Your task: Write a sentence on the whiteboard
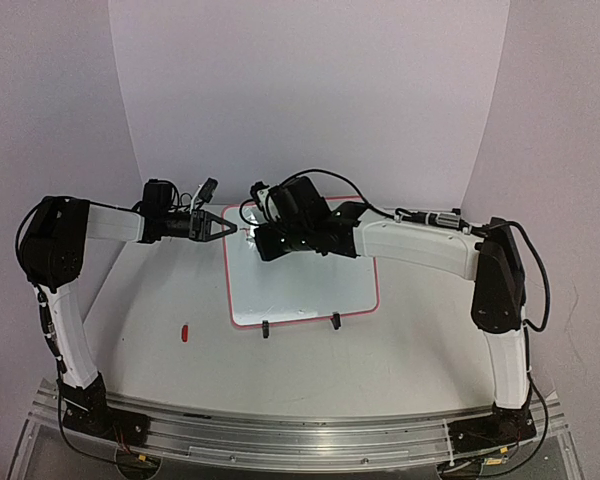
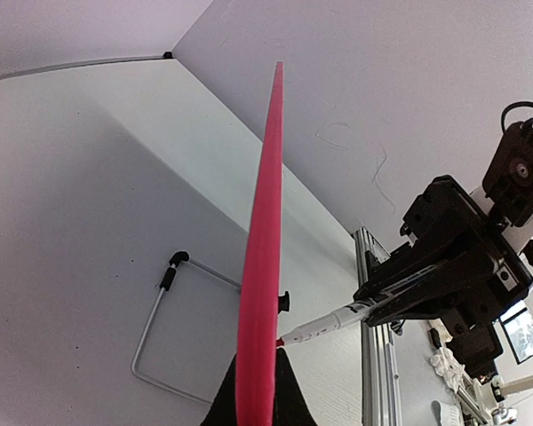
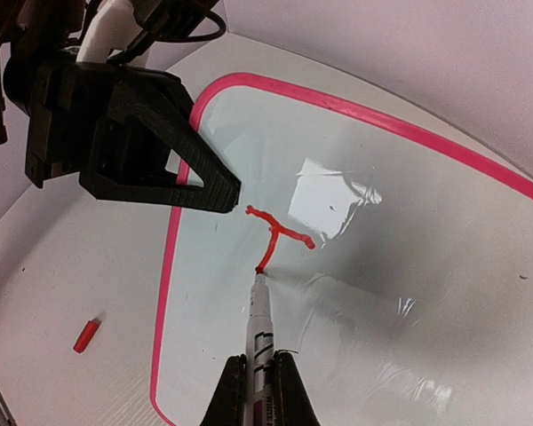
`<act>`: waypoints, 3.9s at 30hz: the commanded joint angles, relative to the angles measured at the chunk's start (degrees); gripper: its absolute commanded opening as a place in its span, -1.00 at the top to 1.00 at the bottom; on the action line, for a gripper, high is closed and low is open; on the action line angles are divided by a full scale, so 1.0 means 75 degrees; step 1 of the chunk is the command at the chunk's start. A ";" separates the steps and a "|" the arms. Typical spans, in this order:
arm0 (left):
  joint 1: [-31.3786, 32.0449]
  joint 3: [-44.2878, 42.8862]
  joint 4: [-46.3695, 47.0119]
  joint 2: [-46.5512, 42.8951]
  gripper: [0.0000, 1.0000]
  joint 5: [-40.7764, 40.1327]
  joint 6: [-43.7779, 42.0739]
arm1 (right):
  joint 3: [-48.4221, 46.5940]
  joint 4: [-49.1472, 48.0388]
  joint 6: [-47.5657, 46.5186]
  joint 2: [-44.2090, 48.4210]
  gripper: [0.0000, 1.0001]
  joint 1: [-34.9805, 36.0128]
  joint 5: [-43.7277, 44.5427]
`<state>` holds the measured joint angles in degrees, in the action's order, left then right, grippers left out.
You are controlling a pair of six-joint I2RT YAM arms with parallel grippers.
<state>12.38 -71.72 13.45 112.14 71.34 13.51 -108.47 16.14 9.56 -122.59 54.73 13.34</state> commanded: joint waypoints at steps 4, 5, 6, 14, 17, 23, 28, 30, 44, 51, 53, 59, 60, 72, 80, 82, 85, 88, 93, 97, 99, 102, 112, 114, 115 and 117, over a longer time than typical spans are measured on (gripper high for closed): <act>0.0094 0.0097 0.0161 -0.0185 1.00 -0.0321 -0.0571 | 0.0265 0.0473 0.0174 0.0163 1.00 -0.0060 0.0154; 0.0094 0.0105 0.0163 -0.0192 1.00 -0.0321 -0.0577 | 0.0273 0.0485 0.0173 0.0171 1.00 -0.0059 0.0146; 0.0091 0.0106 0.0163 -0.0197 1.00 -0.0322 -0.0581 | 0.0284 0.0504 0.0177 0.0181 1.00 -0.0055 0.0144; 0.0094 0.0106 0.0176 -0.0200 1.00 -0.0325 -0.0563 | 0.0369 0.0578 0.0238 0.0195 1.00 -0.0051 0.0105; 0.0093 0.0106 0.0189 -0.0193 1.00 -0.0336 -0.0544 | 0.0371 0.0601 0.0252 0.0198 1.00 -0.0054 0.0081; 0.0087 0.0118 0.0201 -0.0192 1.00 -0.0330 -0.0547 | 0.0382 0.0627 0.0256 0.0186 1.00 -0.0060 0.0069; 0.0092 0.0115 0.0202 -0.0196 1.00 -0.0355 -0.0529 | 0.0315 0.0623 0.0234 0.0173 1.00 -0.0055 0.0055; 0.0089 0.0118 0.0216 -0.0187 1.00 -0.0361 -0.0522 | 0.0215 0.0617 0.0191 0.0152 1.00 -0.0062 0.0050; 0.0095 0.0116 0.0259 -0.0188 1.00 -0.0472 -0.0459 | -0.0057 0.0415 -0.0130 0.0509 1.00 -0.0054 -0.0819; 0.0090 0.0095 0.0293 -0.0180 1.00 -0.0453 -0.0408 | 0.0579 -0.0328 0.0016 0.1236 1.00 -0.0047 -0.1614; 0.0095 0.0101 0.0292 -0.0192 1.00 -0.0453 -0.0406 | 0.0748 -0.0366 0.0062 0.1355 1.00 -0.0052 -0.1520; 0.0093 0.0103 0.0292 -0.0198 1.00 -0.0437 -0.0393 | 0.1144 -0.0366 0.0189 0.1566 1.00 -0.0051 -0.0541; 0.0095 0.0099 0.0291 -0.0188 1.00 -0.0434 -0.0384 | 0.1192 -0.0362 0.0195 0.1568 1.00 -0.0050 -0.0377; 0.0093 0.0071 0.0217 -0.0161 1.00 -0.0475 -0.0396 | 0.0942 -0.0353 0.0434 0.1058 1.00 -0.0145 -0.0088; 0.0094 0.0083 0.0187 -0.0189 1.00 -0.0487 -0.0429 | 0.0710 -0.0407 0.0448 0.0801 1.00 -0.0141 -0.0172; 0.0095 0.0089 0.0188 -0.0186 1.00 -0.0475 -0.0430 | 0.0634 -0.0408 0.0448 0.0733 1.00 -0.0148 -0.0139; 0.0094 0.0094 0.0187 -0.0191 1.00 -0.0477 -0.0441 | 0.0547 -0.0430 0.0439 0.0641 1.00 -0.0146 -0.0065; 0.0094 0.0089 0.0187 -0.0186 1.00 -0.0475 -0.0441 | 0.0468 -0.0442 0.0416 0.0557 1.00 -0.0147 -0.0038; 0.0083 0.0083 0.0175 -0.0185 1.00 -0.0465 -0.0453 | 0.0386 -0.0425 0.0378 0.0459 1.00 -0.0141 0.0075; 0.0095 0.0071 0.0150 -0.0183 1.00 -0.0468 -0.0456 | 0.0434 -0.0423 0.0368 0.0467 1.00 -0.0149 0.0065; 0.0094 0.0071 0.0151 -0.0184 1.00 -0.0465 -0.0454 | 0.0449 -0.0418 0.0368 0.0467 1.00 -0.0147 0.0117; 0.0095 0.0074 0.0152 -0.0195 1.00 -0.0435 -0.0465 | 0.0428 -0.0414 0.0346 0.0422 1.00 -0.0149 0.0216; 0.0095 0.0065 0.0106 -0.0185 1.00 -0.0407 -0.0537 | 0.0203 -0.0277 0.0270 0.0204 1.00 -0.0146 0.0325; 0.0096 0.0059 0.0096 -0.0186 1.00 -0.0409 -0.0546 | 0.0176 -0.0236 0.0261 0.0185 1.00 -0.0142 0.0297; 0.0098 0.0059 0.0093 -0.0177 1.00 -0.0408 -0.0547 | 0.0165 -0.0197 0.0255 0.0179 1.00 -0.0141 0.0275; 0.0091 0.0053 0.0093 -0.0180 1.00 -0.0412 -0.0547 | 0.0060 -0.0054 0.0255 0.0121 1.00 -0.0148 0.0229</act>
<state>12.47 -71.55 13.82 112.14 71.33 13.78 -105.05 14.43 11.99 -119.95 53.78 14.33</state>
